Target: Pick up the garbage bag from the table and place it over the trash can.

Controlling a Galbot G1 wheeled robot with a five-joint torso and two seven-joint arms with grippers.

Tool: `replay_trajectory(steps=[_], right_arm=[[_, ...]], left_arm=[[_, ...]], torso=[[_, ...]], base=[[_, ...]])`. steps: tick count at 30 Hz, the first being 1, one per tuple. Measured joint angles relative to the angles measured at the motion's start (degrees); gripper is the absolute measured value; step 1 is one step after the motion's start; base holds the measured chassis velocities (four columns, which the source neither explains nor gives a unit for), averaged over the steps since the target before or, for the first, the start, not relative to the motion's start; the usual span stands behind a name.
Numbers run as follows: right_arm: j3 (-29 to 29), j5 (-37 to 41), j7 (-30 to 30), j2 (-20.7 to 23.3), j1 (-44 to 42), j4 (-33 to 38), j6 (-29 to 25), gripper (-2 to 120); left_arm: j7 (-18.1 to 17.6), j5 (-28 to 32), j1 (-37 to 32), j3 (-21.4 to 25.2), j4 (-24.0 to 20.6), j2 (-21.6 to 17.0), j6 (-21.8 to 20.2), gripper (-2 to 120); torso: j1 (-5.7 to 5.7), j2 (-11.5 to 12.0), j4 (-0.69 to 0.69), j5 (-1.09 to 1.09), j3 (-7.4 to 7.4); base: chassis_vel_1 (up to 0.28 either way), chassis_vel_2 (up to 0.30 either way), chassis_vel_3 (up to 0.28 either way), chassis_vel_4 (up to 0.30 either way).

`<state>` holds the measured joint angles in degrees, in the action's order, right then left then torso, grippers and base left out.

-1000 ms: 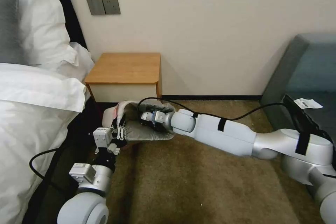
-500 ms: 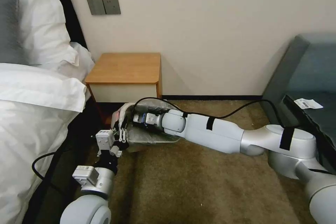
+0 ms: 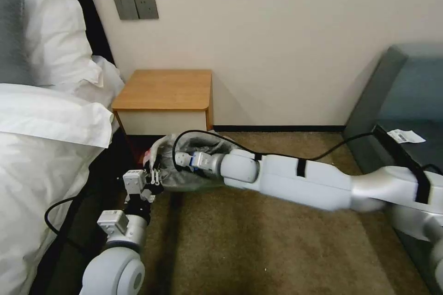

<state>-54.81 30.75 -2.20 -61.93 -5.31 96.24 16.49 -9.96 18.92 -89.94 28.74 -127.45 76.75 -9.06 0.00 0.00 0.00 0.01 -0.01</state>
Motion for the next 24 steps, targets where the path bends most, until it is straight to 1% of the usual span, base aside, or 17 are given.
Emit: replay_trajectory(steps=[1,2,5,6,9,12,18,21,24], right_arm=[[0.9,-0.2,0.0,0.9,-0.9,0.9,0.0,0],[0.9,-0.2,0.0,0.9,-0.9,0.9,0.0,0],[4.5,-1.2,-0.3,3.8,-4.0,2.3,-0.2,0],[4.5,-1.2,-0.3,3.8,-4.0,2.3,-0.2,0],[7.3,-1.7,-0.5,5.2,-6.2,2.8,-0.5,0],[8.2,-1.9,-0.6,5.7,-6.9,3.0,-0.7,0],[8.1,-2.1,-0.8,5.0,-7.2,2.5,-0.8,0],[6.9,-2.3,-0.8,4.1,-6.6,1.3,-0.8,0],[2.9,-2.7,-0.9,1.5,-4.3,-3.0,-1.1,0]], left_arm=[[-0.1,0.2,0.0,0.1,0.0,0.0,-0.1,11],[-0.1,0.2,0.0,0.1,0.0,0.0,-0.1,11],[-0.2,0.6,0.0,0.2,0.0,-0.1,-0.2,11],[-0.2,0.6,0.0,0.2,0.0,-0.1,-0.2,11],[-0.4,0.8,0.2,0.2,0.0,0.1,-0.5,11],[-0.5,0.8,0.2,0.0,0.0,0.2,-0.6,11],[-0.5,0.7,-0.1,-0.1,-0.5,0.3,-0.7,11],[-0.5,0.6,-0.7,-0.4,-1.5,0.2,-0.7,11],[-0.2,-0.2,-1.9,-1.3,-3.9,0.4,-0.9,11]], torso=[[0.0,0.0,0.0,0.0,0.0],[0.0,0.0,0.0,0.0,0.0],[0.0,0.0,0.01,0.0,0.0],[0.0,0.0,0.01,0.0,0.0],[0.0,0.0,0.01,0.0,0.0],[0.0,0.0,0.01,-0.01,0.0],[0.0,0.0,0.0,-0.01,0.0],[0.0,0.0,0.0,-0.01,0.0],[0.0,0.0,0.0,-0.01,0.0]], base=[[0.0,0.0,0.0,0.0],[0.0,0.0,0.0,0.0],[0.0,0.0,0.0,0.0],[0.0,0.0,0.0,0.0],[0.0,0.0,0.0,0.0],[0.0,0.0,0.0,0.0],[0.0,0.0,0.0,0.0],[0.0,0.0,0.0,0.0],[0.0,0.0,0.0,0.0]])
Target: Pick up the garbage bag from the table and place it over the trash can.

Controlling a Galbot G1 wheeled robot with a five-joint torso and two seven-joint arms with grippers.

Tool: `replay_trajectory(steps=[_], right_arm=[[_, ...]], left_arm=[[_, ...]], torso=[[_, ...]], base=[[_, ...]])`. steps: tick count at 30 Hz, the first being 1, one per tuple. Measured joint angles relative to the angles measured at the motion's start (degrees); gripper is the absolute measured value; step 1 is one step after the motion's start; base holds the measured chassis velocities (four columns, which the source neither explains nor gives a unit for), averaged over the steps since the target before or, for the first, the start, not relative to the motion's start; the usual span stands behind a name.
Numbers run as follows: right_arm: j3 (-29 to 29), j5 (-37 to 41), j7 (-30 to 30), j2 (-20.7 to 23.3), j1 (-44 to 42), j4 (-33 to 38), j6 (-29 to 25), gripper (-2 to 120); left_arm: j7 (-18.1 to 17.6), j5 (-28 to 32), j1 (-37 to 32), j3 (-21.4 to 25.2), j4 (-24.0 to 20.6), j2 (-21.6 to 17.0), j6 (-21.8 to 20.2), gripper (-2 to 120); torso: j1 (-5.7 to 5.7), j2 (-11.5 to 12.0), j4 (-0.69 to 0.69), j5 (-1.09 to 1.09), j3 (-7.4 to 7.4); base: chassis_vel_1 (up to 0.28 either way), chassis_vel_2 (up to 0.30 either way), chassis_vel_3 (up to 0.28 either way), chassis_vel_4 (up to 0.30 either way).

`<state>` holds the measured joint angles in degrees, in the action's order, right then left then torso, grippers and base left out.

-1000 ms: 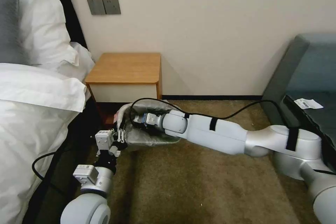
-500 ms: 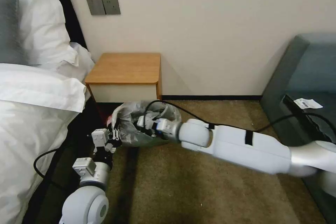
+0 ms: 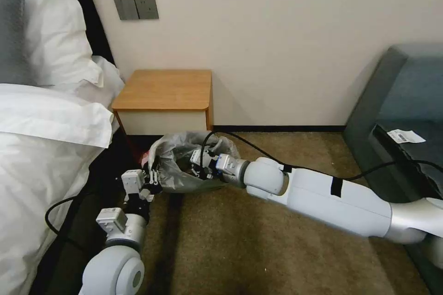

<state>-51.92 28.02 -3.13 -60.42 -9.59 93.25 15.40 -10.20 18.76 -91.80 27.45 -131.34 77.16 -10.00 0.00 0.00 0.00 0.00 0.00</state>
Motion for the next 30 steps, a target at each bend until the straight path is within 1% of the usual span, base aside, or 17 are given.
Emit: replay_trajectory(steps=[3,5,6,9,10,12,14,15,18,25,28,30], right_arm=[[-1.8,0.0,-0.1,-1.3,1.3,-2.6,-0.1,0],[-5.9,1.0,-0.4,-4.0,4.5,-8.0,0.3,0],[-5.9,1.0,-0.4,-4.0,4.5,-8.0,0.3,0],[-8.2,3.1,-0.4,-6.5,6.9,-12.3,2.1,0],[-8.2,3.1,-0.4,-6.5,6.9,-12.3,2.1,0],[-9.4,4.7,-0.2,-8.6,8.4,-14.7,3.4,0],[-10.1,5.1,-0.1,-10.2,9.5,-16.4,3.6,0],[-10.1,5.1,-0.1,-10.2,9.5,-16.4,3.6,0],[-12.0,5.6,-0.1,-13.3,10.9,-19.1,4.0,0],[-13.5,5.7,-0.2,-16.2,11.6,-21.0,4.3,0],[-13.9,6.0,-0.2,-16.5,12.0,-21.0,4.5,0],[-14.1,6.4,-0.1,-16.4,12.1,-20.3,4.8,0]], left_arm=[[0.1,-0.8,-0.7,-0.5,-1.0,0.1,-0.1,11],[0.5,-3.1,-1.7,-1.5,-1.8,0.1,-0.1,11],[0.5,-3.1,-1.7,-1.5,-1.8,0.1,-0.1,11],[0.6,-4.4,-2.2,-2.1,-1.8,0.1,-0.1,11],[0.6,-4.4,-2.2,-2.1,-1.8,0.1,-0.1,11],[0.8,-5.6,-2.4,-2.5,-1.8,0.1,0.0,11],[0.9,-6.4,-2.4,-2.7,-1.8,0.2,0.1,11],[0.9,-6.4,-2.4,-2.7,-1.8,0.2,0.1,11],[0.9,-7.0,-2.5,-3.1,-1.8,0.3,0.2,11],[0.9,-7.5,-2.4,-3.1,-1.3,0.2,0.3,11],[0.9,-7.9,-2.1,-2.8,-0.8,0.2,0.3,11],[0.6,-8.4,-1.5,-2.2,0.4,0.2,0.4,11]], torso=[[0.0,0.0,-0.01,-0.01,0.0],[0.0,0.0,0.0,-0.02,0.0],[0.0,0.0,0.0,-0.02,0.0],[0.0,0.0,0.0,-0.01,0.01],[0.0,0.0,0.0,-0.01,0.01],[0.0,0.0,0.01,-0.01,0.01],[0.0,0.0,0.01,-0.01,0.01],[0.0,0.0,0.01,-0.01,0.01],[0.0,0.0,-0.01,-0.01,0.01],[0.0,0.0,0.0,-0.01,0.01],[0.0,0.0,0.0,-0.01,0.0],[0.0,0.0,0.0,-0.01,0.01]], base=[[0.0,0.0,0.0,0.0],[0.0,0.0,0.0,0.0],[0.0,0.0,0.0,0.0],[0.0,0.0,0.0,0.0],[0.0,0.0,0.0,0.0],[0.0,0.0,0.0,0.0],[0.0,0.0,0.0,0.0],[0.0,0.0,0.0,0.0],[0.0,0.0,0.0,0.0],[0.0,0.0,0.0,0.0],[0.0,0.0,0.0,0.0],[0.0,0.0,0.0,0.0]])
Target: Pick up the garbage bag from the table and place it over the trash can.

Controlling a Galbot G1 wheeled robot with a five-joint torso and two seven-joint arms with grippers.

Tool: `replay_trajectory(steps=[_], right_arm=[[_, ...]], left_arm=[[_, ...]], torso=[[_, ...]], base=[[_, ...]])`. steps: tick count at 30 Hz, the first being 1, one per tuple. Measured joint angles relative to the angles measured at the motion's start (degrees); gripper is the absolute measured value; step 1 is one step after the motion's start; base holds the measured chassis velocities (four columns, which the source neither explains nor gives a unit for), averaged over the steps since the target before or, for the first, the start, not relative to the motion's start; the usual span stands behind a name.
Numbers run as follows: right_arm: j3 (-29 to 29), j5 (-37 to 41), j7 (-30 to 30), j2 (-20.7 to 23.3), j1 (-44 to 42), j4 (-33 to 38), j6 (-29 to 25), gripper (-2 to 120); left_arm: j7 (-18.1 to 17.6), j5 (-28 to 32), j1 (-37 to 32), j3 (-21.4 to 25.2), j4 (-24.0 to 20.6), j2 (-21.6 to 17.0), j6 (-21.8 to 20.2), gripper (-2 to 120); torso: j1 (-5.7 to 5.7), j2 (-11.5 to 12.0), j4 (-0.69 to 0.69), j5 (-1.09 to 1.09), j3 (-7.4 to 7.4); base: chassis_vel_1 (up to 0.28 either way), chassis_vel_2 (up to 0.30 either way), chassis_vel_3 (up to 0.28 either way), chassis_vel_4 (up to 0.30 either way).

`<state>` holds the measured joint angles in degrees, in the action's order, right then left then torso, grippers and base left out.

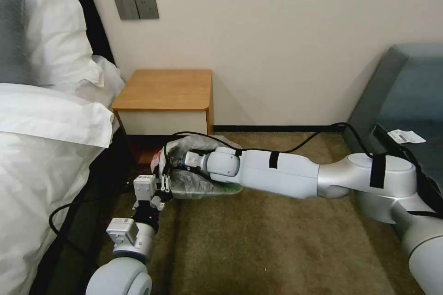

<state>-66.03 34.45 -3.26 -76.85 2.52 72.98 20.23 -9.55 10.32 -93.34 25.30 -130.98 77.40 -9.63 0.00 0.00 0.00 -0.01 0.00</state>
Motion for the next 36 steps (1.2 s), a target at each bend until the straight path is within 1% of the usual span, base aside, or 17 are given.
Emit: replay_trajectory(steps=[5,9,16,19,20,23,24,26,33,36], right_arm=[[-0.1,0.2,0.4,0.8,0.0,1.4,0.7,0],[0.0,0.2,0.7,1.1,0.2,2.2,1.2,0],[0.7,0.8,1.2,1.6,0.6,4.0,1.9,0],[0.6,1.6,1.8,3.0,1.1,7.0,2.4,0],[0.6,1.6,1.8,3.0,1.1,7.0,2.4,0],[-0.4,2.8,3.2,5.4,1.9,11.4,2.9,0],[-0.4,2.8,3.2,5.4,1.9,11.4,2.9,0],[-0.4,3.8,4.6,6.7,1.8,13.4,3.1,0],[1.7,4.5,6.1,9.1,0.8,17.4,3.3,0],[3.4,4.9,6.9,11.6,0.0,20.9,2.8,0]], left_arm=[[-0.5,-2.3,1.2,1.4,1.9,0.0,-0.1,11],[-0.7,-4.0,2.0,1.7,3.5,0.0,-0.3,11],[-1.1,-5.2,3.2,1.8,5.6,0.2,-0.5,11],[-1.4,-5.2,3.7,1.8,6.8,0.2,-0.6,11],[-1.4,-5.2,3.7,1.8,6.8,0.2,-0.6,11],[-1.7,-5.0,4.3,1.8,7.7,0.3,-0.7,11],[-1.7,-5.0,4.3,1.8,7.7,0.3,-0.7,11],[-2.1,-4.8,4.7,1.8,8.1,0.4,-0.8,11],[-3.0,-3.9,5.1,1.8,8.5,0.6,-1.3,11],[-4.0,-3.1,5.6,1.9,8.6,0.6,-1.9,11]], torso=[[0.0,0.0,0.01,0.0,0.0],[0.0,0.0,0.0,0.0,0.0],[0.0,0.0,0.0,0.01,0.0],[0.0,0.0,0.0,0.0,0.0],[0.0,0.0,0.0,0.0,0.0],[0.0,0.0,0.01,0.01,0.0],[0.0,0.0,0.01,0.01,0.0],[0.0,0.0,0.0,0.01,-0.01],[0.0,0.0,0.0,0.01,0.0],[0.0,0.0,0.01,0.01,0.0]], base=[[0.0,0.0,0.0,0.0],[0.0,0.0,0.0,0.0],[0.0,0.0,0.0,0.0],[0.0,0.0,0.0,0.0],[0.0,0.0,0.0,0.0],[0.0,0.0,0.0,0.0],[0.0,0.0,0.0,0.0],[0.0,0.0,0.0,0.0],[0.0,0.0,0.0,0.0],[0.0,0.0,0.0,0.0]])
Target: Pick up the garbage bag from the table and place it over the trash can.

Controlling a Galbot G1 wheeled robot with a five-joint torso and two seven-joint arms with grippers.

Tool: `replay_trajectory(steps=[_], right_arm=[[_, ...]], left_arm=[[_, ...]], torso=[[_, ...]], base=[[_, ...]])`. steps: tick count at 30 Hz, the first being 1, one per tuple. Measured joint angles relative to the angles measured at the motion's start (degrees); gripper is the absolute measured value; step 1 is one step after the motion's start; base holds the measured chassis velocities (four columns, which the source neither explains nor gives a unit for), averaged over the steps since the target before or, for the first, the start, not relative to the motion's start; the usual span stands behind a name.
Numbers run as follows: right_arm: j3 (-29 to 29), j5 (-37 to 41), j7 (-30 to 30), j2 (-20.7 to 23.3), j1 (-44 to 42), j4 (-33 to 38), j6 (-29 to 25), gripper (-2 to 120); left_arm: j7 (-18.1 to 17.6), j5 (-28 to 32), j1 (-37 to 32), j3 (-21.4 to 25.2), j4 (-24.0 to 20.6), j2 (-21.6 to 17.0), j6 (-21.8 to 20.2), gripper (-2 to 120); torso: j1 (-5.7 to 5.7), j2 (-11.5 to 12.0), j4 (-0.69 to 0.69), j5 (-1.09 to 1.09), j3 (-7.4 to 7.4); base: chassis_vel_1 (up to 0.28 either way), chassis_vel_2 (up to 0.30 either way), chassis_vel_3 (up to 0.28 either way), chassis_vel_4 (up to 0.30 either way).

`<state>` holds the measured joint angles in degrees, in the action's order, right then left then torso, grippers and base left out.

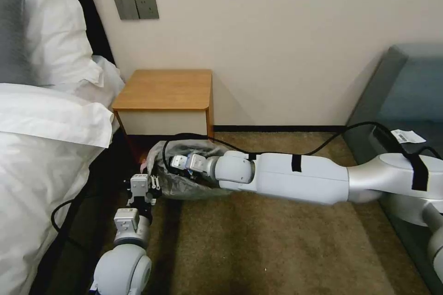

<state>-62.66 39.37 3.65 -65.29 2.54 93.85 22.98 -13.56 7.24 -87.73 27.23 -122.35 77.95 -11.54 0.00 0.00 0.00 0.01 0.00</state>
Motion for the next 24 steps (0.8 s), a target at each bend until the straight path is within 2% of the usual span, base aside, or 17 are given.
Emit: replay_trajectory(steps=[5,8,9,11,12,15,16,19,20,21,22,23,24], right_arm=[[3.0,0.0,0.7,2.3,-1.9,2.9,-1.9,0],[7.8,-0.1,0.8,5.6,-4.4,6.7,-3.0,0],[7.8,-0.1,0.8,5.6,-4.4,6.7,-3.0,0],[11.9,0.1,0.7,9.3,-6.3,10.5,-3.3,0],[11.9,0.1,0.7,9.3,-6.3,10.5,-3.3,0],[19.9,1.1,0.0,16.9,-11.3,17.8,-3.7,0],[19.9,1.1,0.0,16.9,-11.3,17.8,-3.7,0],[28.1,1.4,-1.4,24.4,-17.9,23.6,-6.0,0],[28.1,1.4,-1.4,24.4,-17.9,23.6,-6.0,0],[31.7,1.3,-1.2,27.7,-21.2,26.1,-8.7,0],[33.9,1.2,-0.8,29.2,-23.5,27.4,-10.2,0],[33.9,1.2,-0.8,29.2,-23.5,27.4,-10.2,0],[37.8,1.2,-0.2,30.5,-26.8,28.8,-11.8,0]], left_arm=[[-0.5,0.6,0.1,0.0,0.0,0.0,-0.6,11],[-0.7,1.5,0.1,-0.3,0.1,0.0,-1.5,11],[-0.7,1.5,0.1,-0.3,0.1,0.0,-1.5,11],[-0.8,2.7,0.2,-0.5,0.1,-0.1,-2.3,11],[-0.8,2.7,0.2,-0.5,0.1,-0.1,-2.3,11],[-1.1,5.8,0.4,-0.8,0.1,-0.5,-4.0,11],[-1.1,5.8,0.4,-0.8,0.1,-0.5,-4.0,11],[-1.7,11.7,0.5,-0.9,-0.2,-1.0,-6.7,11],[-1.7,11.7,0.5,-0.9,-0.2,-1.0,-6.7,11],[-2.1,16.0,0.5,-1.0,-1.0,-1.3,-8.8,11],[-2.4,18.7,0.5,-1.0,-1.4,-1.4,-10.2,11],[-2.4,18.7,0.5,-1.0,-1.4,-1.4,-10.2,11],[-2.7,21.4,0.5,-1.0,-1.5,-1.5,-11.5,11]], torso=[[0.0,0.0,0.0,0.01,0.0],[0.0,0.0,-0.01,0.0,0.0],[0.0,0.0,-0.01,0.0,0.0],[0.0,0.0,-0.01,-0.01,0.0],[0.0,0.0,-0.01,-0.01,0.0],[0.0,0.0,0.0,0.01,0.0],[0.0,0.0,0.0,0.01,0.0],[0.0,0.0,0.02,0.02,-0.01],[0.0,0.0,0.02,0.02,-0.01],[0.0,0.0,0.02,0.0,-0.01],[0.0,0.0,0.02,0.0,-0.01],[0.0,0.0,0.02,0.0,-0.01],[0.01,0.0,0.02,0.02,-0.01]], base=[[0.0,0.0,0.0,0.0],[0.0,0.0,0.0,0.0],[0.0,0.0,0.0,0.0],[0.0,0.0,0.0,0.0],[0.0,0.0,0.0,0.0],[0.0,0.0,0.0,0.0],[0.0,0.0,0.0,0.0],[0.0,0.0,0.0,0.0],[0.0,0.0,0.0,0.0],[0.0,0.0,0.0,0.0],[0.0,0.0,0.0,0.0],[0.0,0.0,0.0,0.0],[0.0,0.0,0.0,0.0]])
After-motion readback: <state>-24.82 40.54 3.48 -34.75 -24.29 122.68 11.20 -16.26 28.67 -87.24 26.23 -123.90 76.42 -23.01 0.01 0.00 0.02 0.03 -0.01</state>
